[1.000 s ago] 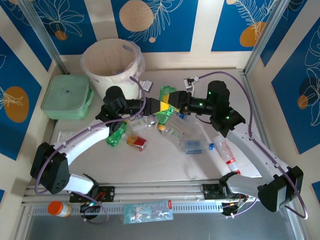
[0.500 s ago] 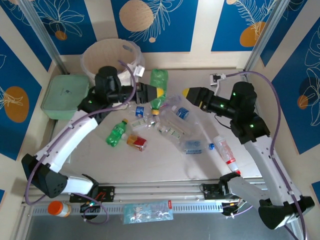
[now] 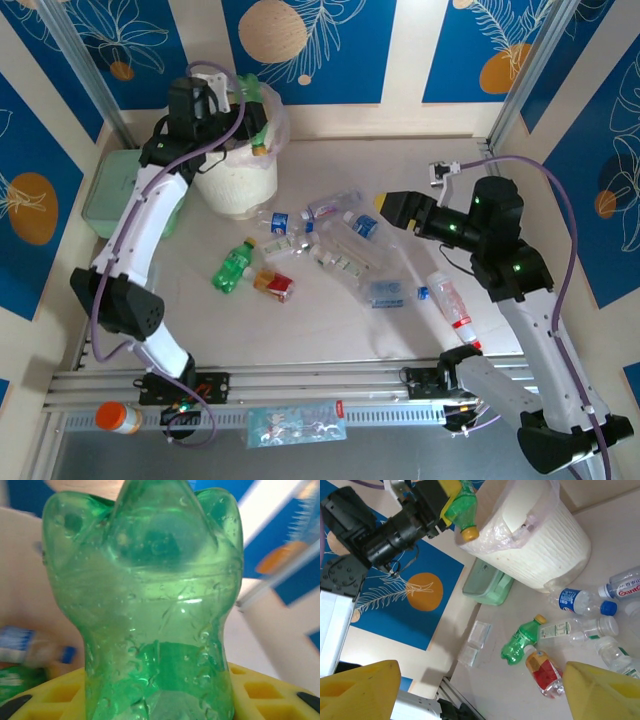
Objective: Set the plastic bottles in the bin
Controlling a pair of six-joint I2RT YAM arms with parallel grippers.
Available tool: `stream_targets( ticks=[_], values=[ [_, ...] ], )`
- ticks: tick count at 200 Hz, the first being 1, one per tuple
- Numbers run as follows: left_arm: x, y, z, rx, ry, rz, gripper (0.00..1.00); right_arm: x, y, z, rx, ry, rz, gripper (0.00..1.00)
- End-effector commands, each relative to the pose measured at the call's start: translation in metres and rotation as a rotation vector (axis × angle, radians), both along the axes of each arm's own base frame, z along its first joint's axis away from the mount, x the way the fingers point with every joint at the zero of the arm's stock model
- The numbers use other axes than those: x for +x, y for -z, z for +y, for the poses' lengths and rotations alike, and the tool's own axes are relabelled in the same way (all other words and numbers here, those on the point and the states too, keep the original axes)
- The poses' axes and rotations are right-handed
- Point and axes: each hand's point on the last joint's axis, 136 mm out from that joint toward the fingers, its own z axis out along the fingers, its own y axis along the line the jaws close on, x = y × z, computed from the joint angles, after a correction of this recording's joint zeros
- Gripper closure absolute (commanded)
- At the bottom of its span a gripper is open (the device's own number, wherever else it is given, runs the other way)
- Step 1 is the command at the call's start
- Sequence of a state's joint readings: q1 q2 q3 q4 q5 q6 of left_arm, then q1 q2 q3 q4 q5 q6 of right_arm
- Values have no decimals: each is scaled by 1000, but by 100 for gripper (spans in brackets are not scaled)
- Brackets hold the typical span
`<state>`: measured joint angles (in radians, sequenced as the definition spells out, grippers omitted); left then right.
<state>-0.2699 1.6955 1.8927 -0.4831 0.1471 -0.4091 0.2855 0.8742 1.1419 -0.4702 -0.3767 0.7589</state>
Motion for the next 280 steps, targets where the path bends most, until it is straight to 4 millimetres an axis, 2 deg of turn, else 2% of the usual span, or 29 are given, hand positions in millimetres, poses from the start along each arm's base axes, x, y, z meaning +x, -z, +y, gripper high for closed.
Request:
stream_targets(
  ticks=[1, 15, 49, 64, 85, 116, 124, 147, 168, 191, 210, 217, 251, 280],
  values=[
    [26, -6, 54, 134, -263, -25, 97, -6, 15, 0, -13, -8, 40, 16],
    [36, -4, 65, 158, -326, -11, 97, -8, 23, 1, -16, -9, 54, 16],
    [54, 9, 77, 171, -375, 22, 96, -9, 34, 1, -22, -7, 84, 16],
    [60, 17, 80, 186, -383, 38, 90, -9, 35, 2, -27, -8, 86, 16],
    [68, 38, 83, 206, -395, 95, 85, -8, 33, 1, -37, -5, 82, 16],
    [74, 72, 79, 195, -365, 194, 85, -6, 35, 1, -45, -1, 86, 16],
    [76, 79, 77, 194, -356, 210, 81, -5, 36, 1, -43, -1, 89, 16],
    [78, 96, 76, 199, -351, 248, 59, -5, 37, 4, -44, -12, 93, 16],
    [80, 103, 76, 199, -347, 264, 42, -4, 37, 3, -56, -10, 88, 16],
    [80, 103, 78, 195, -355, 269, 30, -5, 35, 2, -64, -8, 83, 16],
    [79, 97, 80, 190, -359, 258, 22, -7, 33, 2, -68, -9, 79, 16],
    [78, 94, 81, 189, -360, 254, 16, -7, 32, 2, -69, -6, 77, 16],
    [69, 72, 78, 166, -336, 219, 10, -10, 31, 0, -78, 0, 70, 16],
    [54, 41, 76, 119, -323, 178, 10, -13, 30, -2, -84, 7, 63, 16]
  ],
)
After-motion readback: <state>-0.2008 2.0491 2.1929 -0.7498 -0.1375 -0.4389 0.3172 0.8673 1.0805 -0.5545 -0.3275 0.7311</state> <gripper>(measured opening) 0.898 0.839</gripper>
